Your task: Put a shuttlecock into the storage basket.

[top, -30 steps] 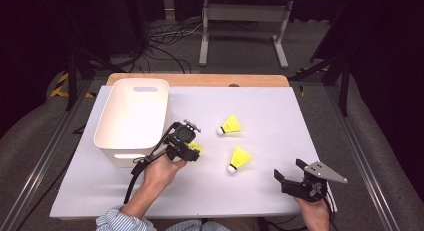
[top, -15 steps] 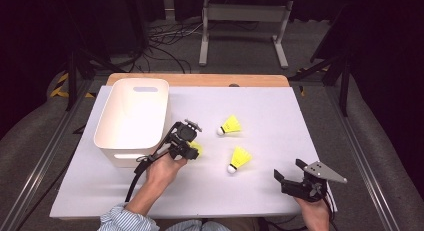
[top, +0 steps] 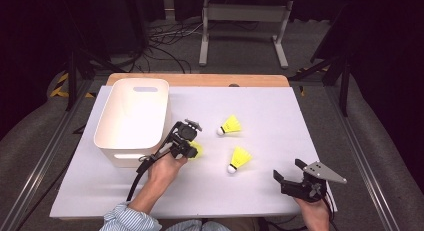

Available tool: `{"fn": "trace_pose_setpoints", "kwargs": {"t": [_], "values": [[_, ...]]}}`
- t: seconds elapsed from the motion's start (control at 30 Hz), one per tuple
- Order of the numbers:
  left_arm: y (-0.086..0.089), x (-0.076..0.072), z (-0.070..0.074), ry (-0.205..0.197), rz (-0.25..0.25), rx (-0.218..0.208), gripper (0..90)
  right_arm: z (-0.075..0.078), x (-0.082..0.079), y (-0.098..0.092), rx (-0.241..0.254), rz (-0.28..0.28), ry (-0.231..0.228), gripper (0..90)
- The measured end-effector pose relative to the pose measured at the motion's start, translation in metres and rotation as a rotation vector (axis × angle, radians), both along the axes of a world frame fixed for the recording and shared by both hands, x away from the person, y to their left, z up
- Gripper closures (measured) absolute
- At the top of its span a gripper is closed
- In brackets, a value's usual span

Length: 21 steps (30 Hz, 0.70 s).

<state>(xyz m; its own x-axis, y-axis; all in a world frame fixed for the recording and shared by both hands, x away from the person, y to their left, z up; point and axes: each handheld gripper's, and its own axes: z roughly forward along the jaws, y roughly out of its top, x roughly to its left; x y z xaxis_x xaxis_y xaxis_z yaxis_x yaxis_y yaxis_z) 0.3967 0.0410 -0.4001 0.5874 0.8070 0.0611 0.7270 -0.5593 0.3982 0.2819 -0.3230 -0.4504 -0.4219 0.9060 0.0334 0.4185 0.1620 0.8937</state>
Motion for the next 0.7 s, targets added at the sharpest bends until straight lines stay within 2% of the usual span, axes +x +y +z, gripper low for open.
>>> {"fn": "trace_pose_setpoints", "kwargs": {"t": [0.7], "values": [[0.0009, 0.0057, -0.0064, 0.004, 0.037, 0.004, 83.4, -0.0003, 0.0004, 0.0002, 0.004, -0.002, 0.005, 9.6]]}}
